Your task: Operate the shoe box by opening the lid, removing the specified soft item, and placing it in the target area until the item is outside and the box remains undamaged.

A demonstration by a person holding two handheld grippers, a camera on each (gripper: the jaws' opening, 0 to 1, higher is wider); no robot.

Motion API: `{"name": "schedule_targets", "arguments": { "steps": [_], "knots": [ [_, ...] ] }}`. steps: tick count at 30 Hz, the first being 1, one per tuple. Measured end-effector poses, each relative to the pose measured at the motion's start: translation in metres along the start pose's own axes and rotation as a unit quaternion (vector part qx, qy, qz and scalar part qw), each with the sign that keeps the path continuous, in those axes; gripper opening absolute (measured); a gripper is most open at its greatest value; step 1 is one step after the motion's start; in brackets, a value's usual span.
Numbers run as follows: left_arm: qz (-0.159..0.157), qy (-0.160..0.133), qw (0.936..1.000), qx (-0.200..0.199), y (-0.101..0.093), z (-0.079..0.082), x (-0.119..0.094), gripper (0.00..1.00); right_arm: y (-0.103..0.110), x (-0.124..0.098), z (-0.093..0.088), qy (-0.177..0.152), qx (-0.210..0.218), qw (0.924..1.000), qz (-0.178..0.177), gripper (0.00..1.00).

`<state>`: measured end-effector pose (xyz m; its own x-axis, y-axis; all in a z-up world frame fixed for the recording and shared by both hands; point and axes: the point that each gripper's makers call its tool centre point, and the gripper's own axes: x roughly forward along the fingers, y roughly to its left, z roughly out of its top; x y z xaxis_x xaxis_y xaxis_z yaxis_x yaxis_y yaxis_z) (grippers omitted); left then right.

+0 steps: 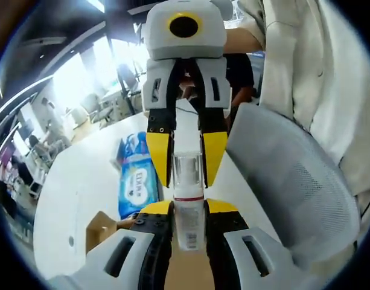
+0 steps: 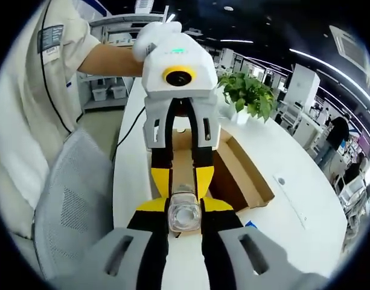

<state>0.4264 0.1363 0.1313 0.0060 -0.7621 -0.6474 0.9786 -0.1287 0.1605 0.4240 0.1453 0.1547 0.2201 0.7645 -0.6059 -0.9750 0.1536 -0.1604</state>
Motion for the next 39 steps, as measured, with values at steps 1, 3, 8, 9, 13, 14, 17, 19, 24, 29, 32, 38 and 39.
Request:
{"name": "schedule_targets", "arguments": {
  "steps": [1,3,8,9,13,14,17,19,24,29,32,38,39],
  "knots": [
    [0.003,-0.001,1.0000,0.000,0.001,0.000,0.000,0.19,-0.001,-0.001,0.000,0.002,-0.002,1.0000,0.000,0.16],
    [0.010,-0.001,0.9999,-0.001,0.005,0.000,0.000,0.21,-0.002,-0.002,-0.001,0.004,-0.005,1.0000,0.001,0.16],
    [0.028,-0.008,0.9995,-0.017,0.013,-0.001,-0.007,0.25,-0.009,-0.005,-0.004,0.012,-0.012,0.9998,0.001,0.16],
    [0.031,-0.007,0.9993,-0.020,0.014,-0.002,-0.008,0.27,-0.011,-0.006,-0.005,0.013,-0.013,0.9998,0.000,0.16],
    [0.049,-0.006,0.9980,-0.040,0.016,-0.010,-0.015,0.31,-0.019,-0.009,-0.007,0.020,-0.018,0.9996,-0.003,0.16],
    [0.056,-0.007,0.9973,-0.048,0.017,-0.012,-0.018,0.32,-0.022,-0.011,-0.007,0.022,-0.019,0.9996,-0.002,0.16],
    [0.084,-0.011,0.9930,-0.082,0.022,-0.018,-0.026,0.37,-0.031,-0.017,-0.008,0.026,-0.014,0.9996,0.000,0.16],
    [0.100,-0.017,0.9901,-0.097,0.024,-0.021,-0.031,0.40,-0.039,-0.021,-0.010,0.031,-0.017,0.9993,-0.005,0.16],
    [0.138,-0.039,0.9799,-0.139,0.031,-0.027,-0.043,0.46,-0.057,-0.031,-0.014,0.041,-0.026,0.9987,-0.014,0.16],
    [0.169,-0.056,0.9682,-0.176,0.034,-0.032,-0.056,0.51,-0.075,-0.039,-0.022,0.060,-0.041,0.9972,-0.019,0.16],
    [0.188,-0.060,0.9588,-0.204,0.034,-0.036,-0.064,0.57,-0.083,-0.043,-0.025,0.069,-0.048,0.9963,-0.020,0.16],
    [0.219,-0.069,0.9448,-0.234,0.032,-0.041,-0.078,0.62,-0.106,-0.049,-0.030,0.083,-0.060,0.9945,-0.023,0.16],
    [0.225,-0.070,0.9417,-0.240,0.031,-0.042,-0.081,0.62,-0.108,-0.049,-0.030,0.084,-0.062,0.9942,-0.023,0.16]
  ]
}}
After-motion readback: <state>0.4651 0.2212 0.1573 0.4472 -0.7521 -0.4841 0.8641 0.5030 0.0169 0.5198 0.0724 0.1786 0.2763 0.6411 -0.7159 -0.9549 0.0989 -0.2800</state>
